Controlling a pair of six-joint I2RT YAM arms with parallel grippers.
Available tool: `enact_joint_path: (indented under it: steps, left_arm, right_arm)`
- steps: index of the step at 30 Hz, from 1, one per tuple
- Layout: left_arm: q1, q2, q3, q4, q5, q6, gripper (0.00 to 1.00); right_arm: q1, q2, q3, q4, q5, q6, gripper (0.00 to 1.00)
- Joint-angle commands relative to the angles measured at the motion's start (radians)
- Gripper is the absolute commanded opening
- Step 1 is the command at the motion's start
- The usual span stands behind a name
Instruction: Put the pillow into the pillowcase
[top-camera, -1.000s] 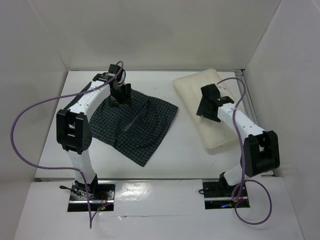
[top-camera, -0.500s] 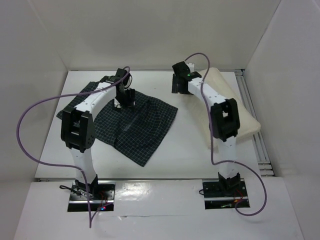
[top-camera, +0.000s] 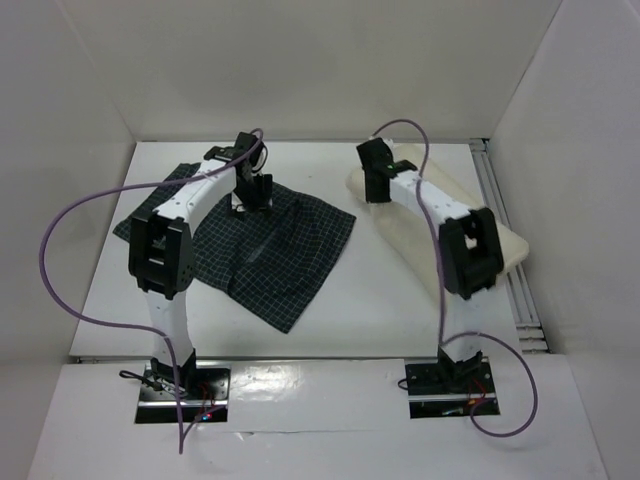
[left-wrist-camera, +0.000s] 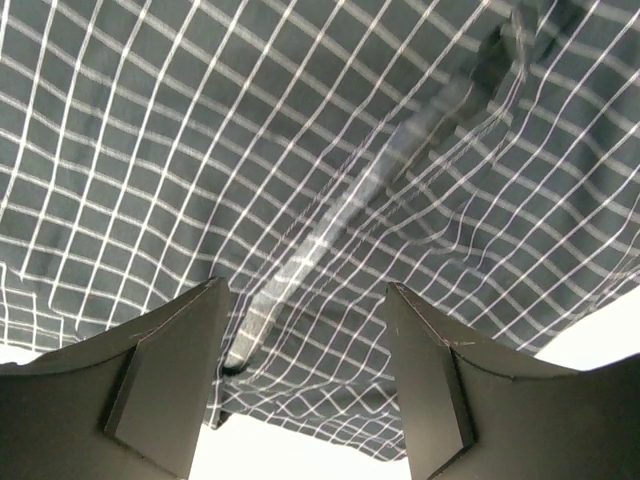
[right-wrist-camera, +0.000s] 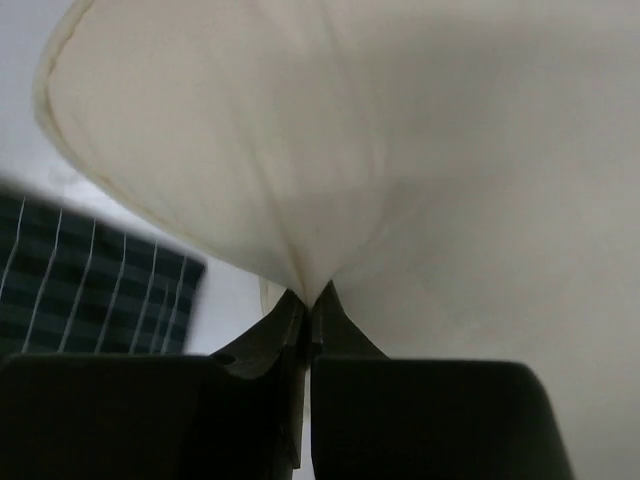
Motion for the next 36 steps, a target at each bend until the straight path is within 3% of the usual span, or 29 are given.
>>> enact_joint_path:
  steps: [1, 6, 10, 14, 22, 36]
  left_arm:
    - [0.005, 0.065, 0.1, -0.039, -0.012, 0.013, 0.76]
    - [0.005, 0.085, 0.082, -0.067, -0.11, 0.013, 0.76]
    - [-0.004, 0.059, -0.018, -0.056, -0.186, -0.058, 0.78]
    - [-0.035, -0.025, -0.226, 0.069, -0.24, -0.074, 0.8]
    - [-0.053, 0.01, -0.233, 0.159, -0.184, -0.021, 0.75]
    - [-0.053, 0.048, -0.193, 0.159, -0.233, -0.03, 0.45]
  right_arm:
    - [0.019, -0.331, -0.197, 0.137, -0.133, -0.029, 0.0]
    - [0.109, -0.687, -0.512, 0.166, -0.289, 0.021, 0.0]
    - [0.213, -0.801, -0.635, 0.215, -0.386, 0.063, 0.0]
    - [0.315, -0.801, -0.668, 0.13, -0.343, 0.104, 0.0]
    - [0.361, -0.81, -0.722, 0.096, -0.319, 0.133, 0.0]
    - [0.361, -0.858, -0.742, 0.057, -0.282, 0.143, 0.0]
